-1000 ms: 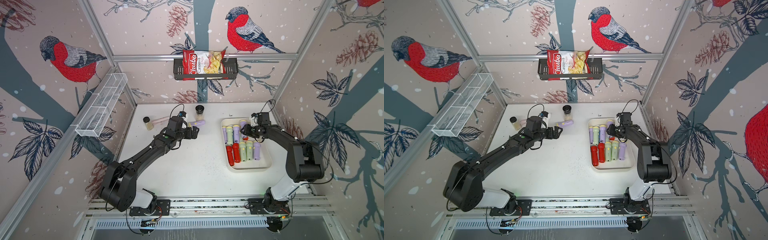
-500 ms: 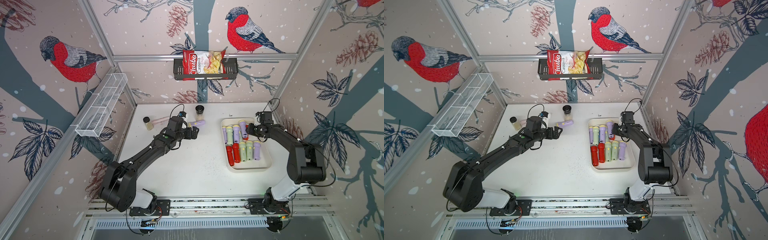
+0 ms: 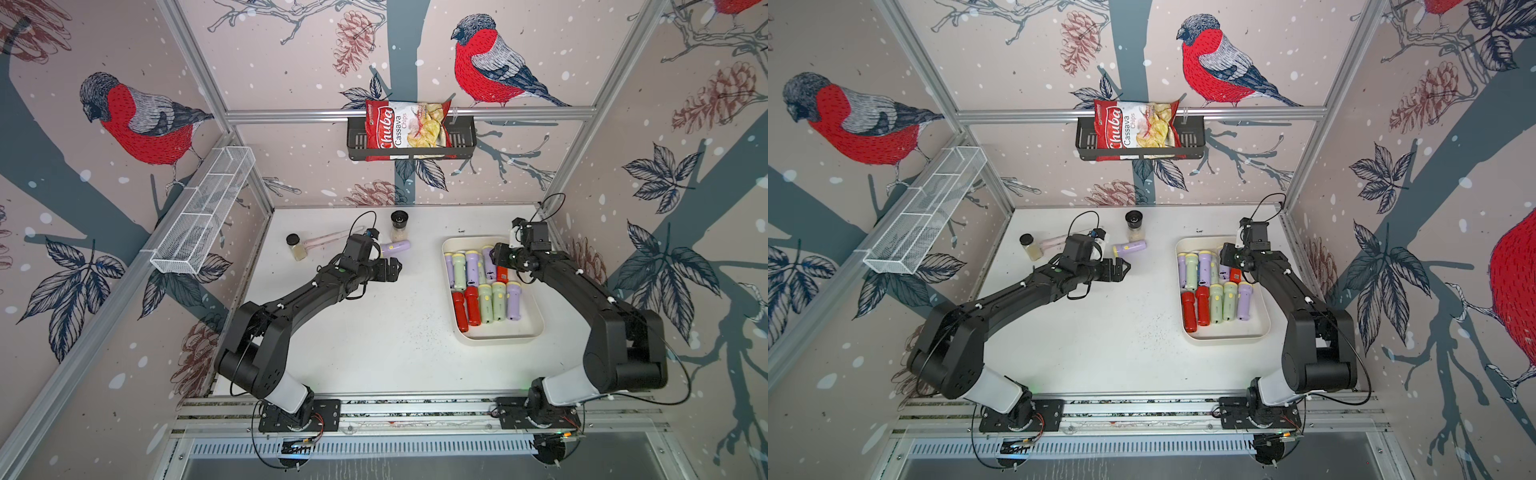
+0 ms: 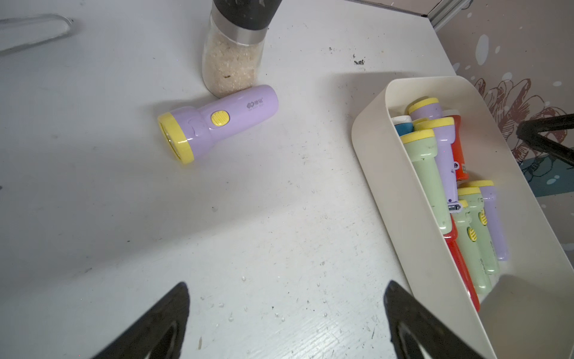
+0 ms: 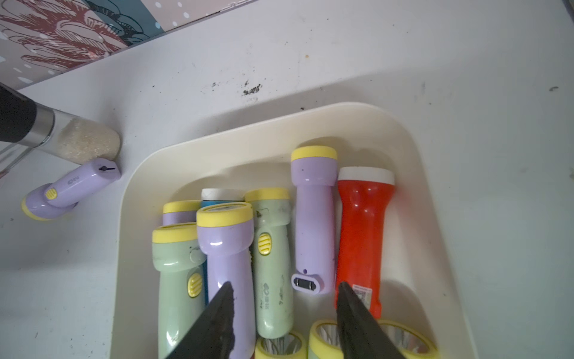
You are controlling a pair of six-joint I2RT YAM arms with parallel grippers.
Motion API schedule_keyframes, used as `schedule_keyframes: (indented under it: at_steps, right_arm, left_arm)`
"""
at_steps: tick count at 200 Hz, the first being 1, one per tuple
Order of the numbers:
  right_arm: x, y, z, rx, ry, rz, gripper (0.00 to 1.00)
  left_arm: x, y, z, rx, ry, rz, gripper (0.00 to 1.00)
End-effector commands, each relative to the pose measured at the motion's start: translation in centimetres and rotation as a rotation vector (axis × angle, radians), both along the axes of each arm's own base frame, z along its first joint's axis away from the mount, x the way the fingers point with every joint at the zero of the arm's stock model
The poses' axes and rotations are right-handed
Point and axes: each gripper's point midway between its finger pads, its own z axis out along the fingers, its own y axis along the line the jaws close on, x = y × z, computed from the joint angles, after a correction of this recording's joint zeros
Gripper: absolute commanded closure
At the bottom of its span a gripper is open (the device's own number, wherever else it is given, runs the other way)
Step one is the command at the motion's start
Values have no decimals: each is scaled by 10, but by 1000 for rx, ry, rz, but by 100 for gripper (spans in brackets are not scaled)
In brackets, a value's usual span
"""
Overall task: Put the flashlights into the storage boxes
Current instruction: Place the flashlight at the storage box, then pick up the flashlight from the center of the board.
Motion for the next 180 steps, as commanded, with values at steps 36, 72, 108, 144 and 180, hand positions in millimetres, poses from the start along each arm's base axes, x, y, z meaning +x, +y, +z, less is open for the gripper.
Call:
schedule_keyframes:
  at_steps: [36, 72, 108, 144, 180]
  right_arm:
    - [2, -10, -20, -40, 43, -32, 46]
    - [11, -12, -42, -56, 88, -39, 51]
    - [15, -6, -48, -42, 96, -21, 52]
    - [13, 16, -8, -33, -70, 83, 49]
    - [5, 41, 22, -45, -189, 203, 47]
  left_arm:
    - [15, -14, 10, -40, -25, -25, 4]
    - [18, -15, 7, -36, -20, -24, 4]
    - [23, -16, -3, -9, -4, -26, 4]
    - [36, -15, -23, 84, 33, -32, 4]
    - [48, -19, -21, 130, -10, -82, 3]
